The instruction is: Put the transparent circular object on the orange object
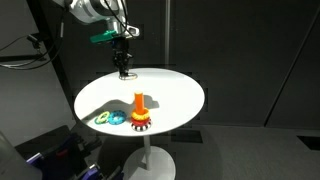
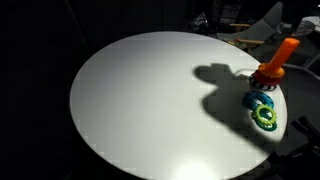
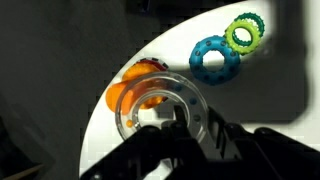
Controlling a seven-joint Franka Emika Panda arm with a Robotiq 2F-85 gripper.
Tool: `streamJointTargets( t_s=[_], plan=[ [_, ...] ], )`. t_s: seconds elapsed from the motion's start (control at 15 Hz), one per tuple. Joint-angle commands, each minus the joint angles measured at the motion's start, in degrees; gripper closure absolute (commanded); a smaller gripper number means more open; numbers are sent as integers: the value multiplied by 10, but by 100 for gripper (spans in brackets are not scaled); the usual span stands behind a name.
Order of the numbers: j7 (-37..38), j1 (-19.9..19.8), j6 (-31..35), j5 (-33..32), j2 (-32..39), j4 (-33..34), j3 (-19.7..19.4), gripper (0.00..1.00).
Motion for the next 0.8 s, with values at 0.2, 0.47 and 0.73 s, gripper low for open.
streamJointTargets(
  t_s=[0.2, 0.47, 0.73],
  plan=[
    [9, -38, 17, 7, -60, -68, -20, 92],
    [11, -58, 65, 3, -70, -93, -34, 92],
    [11, -70, 111, 3, -66, -103, -41, 92]
  ],
)
